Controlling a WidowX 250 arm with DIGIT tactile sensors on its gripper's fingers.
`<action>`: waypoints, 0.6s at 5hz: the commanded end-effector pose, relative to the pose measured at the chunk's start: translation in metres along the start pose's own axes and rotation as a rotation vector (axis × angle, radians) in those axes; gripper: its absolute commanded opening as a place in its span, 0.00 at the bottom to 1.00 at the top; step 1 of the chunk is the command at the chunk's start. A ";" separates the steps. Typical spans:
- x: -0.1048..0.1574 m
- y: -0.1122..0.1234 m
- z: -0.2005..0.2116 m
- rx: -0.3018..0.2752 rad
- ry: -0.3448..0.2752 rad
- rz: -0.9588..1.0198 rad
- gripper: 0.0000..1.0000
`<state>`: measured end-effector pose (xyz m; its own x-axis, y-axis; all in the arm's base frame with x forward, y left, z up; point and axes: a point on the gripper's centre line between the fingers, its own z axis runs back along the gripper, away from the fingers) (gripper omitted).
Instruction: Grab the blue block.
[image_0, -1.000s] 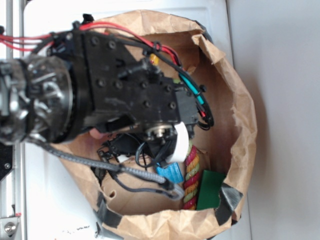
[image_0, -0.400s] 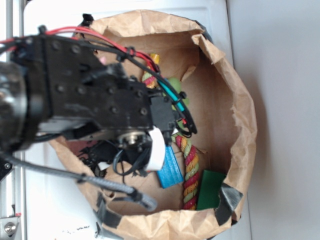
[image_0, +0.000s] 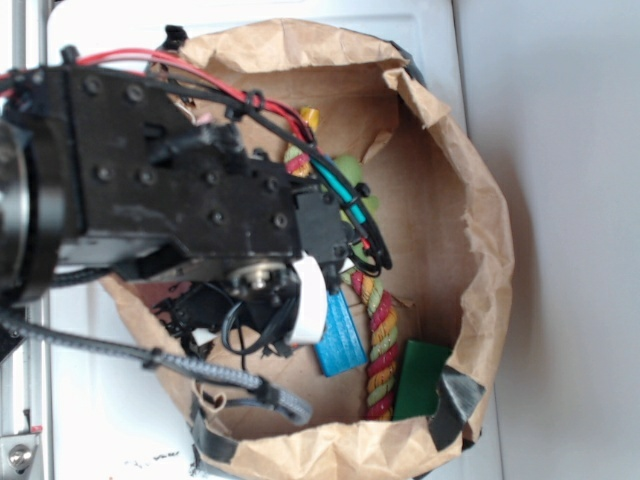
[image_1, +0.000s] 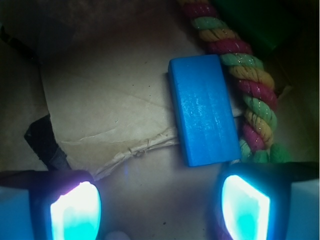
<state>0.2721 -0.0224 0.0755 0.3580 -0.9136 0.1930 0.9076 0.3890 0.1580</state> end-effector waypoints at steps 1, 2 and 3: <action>0.020 0.004 -0.001 0.080 -0.032 -0.042 1.00; 0.028 0.005 -0.001 0.069 -0.019 -0.041 1.00; 0.032 0.010 0.000 0.055 -0.017 -0.022 1.00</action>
<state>0.2899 -0.0377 0.0728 0.3569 -0.9145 0.1907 0.9033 0.3898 0.1791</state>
